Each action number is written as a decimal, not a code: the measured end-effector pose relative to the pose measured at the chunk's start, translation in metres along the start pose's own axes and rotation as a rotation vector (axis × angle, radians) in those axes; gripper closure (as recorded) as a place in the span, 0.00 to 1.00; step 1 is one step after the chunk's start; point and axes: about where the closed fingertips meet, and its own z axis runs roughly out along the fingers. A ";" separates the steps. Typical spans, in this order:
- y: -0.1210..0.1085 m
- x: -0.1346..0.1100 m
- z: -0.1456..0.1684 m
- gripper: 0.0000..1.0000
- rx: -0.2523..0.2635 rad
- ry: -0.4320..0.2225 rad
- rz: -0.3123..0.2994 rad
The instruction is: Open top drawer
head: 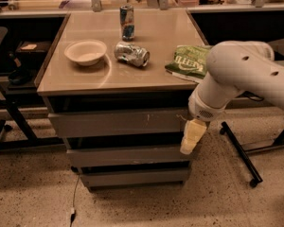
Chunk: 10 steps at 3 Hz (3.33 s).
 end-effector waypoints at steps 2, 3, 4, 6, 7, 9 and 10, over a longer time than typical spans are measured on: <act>-0.018 -0.006 0.055 0.00 -0.002 0.012 -0.017; -0.030 -0.003 0.073 0.00 0.005 0.027 -0.031; -0.049 0.005 0.079 0.00 0.035 0.053 -0.046; -0.045 0.020 0.110 0.00 -0.011 0.083 -0.045; -0.040 0.021 0.109 0.18 -0.027 0.086 -0.042; -0.040 0.021 0.109 0.64 -0.027 0.086 -0.042; -0.040 0.021 0.109 0.87 -0.027 0.086 -0.042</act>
Offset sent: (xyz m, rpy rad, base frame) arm 0.0442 0.0155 -0.0745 -0.0204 -0.0024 0.0176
